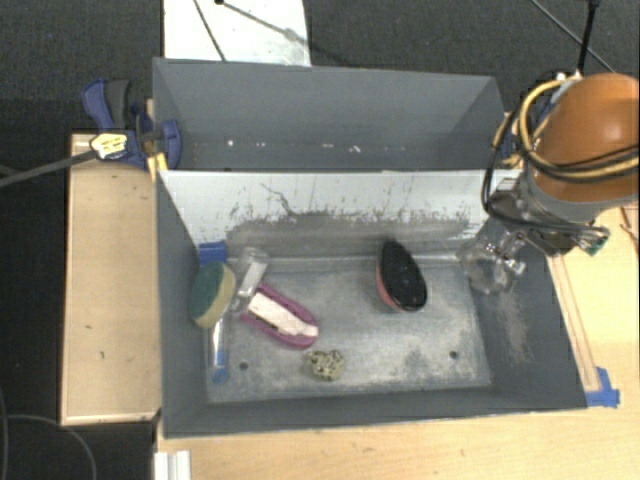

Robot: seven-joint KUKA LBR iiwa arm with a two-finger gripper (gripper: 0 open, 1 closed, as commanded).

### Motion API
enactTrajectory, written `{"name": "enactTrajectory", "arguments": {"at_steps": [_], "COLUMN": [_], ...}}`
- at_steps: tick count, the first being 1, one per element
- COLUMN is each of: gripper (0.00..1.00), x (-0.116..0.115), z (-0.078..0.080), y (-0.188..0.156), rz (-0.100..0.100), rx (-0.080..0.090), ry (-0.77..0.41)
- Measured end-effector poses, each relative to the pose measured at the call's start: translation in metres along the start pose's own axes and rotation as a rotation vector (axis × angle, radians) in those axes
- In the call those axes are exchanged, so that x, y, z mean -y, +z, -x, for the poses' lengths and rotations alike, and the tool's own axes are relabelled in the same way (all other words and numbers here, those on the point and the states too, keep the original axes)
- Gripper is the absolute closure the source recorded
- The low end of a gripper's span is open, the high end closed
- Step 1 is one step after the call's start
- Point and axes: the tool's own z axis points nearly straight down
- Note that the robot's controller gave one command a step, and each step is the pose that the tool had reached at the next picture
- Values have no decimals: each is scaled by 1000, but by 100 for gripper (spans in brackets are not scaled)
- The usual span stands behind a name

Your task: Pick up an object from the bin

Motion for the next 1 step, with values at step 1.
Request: {"name": "enactTrajectory", "arguments": {"at_steps": [1], "gripper": [100], "x": [-4], "z": [-3], "y": [51], "rz": [0], "rx": [-1], "ry": [221]}}
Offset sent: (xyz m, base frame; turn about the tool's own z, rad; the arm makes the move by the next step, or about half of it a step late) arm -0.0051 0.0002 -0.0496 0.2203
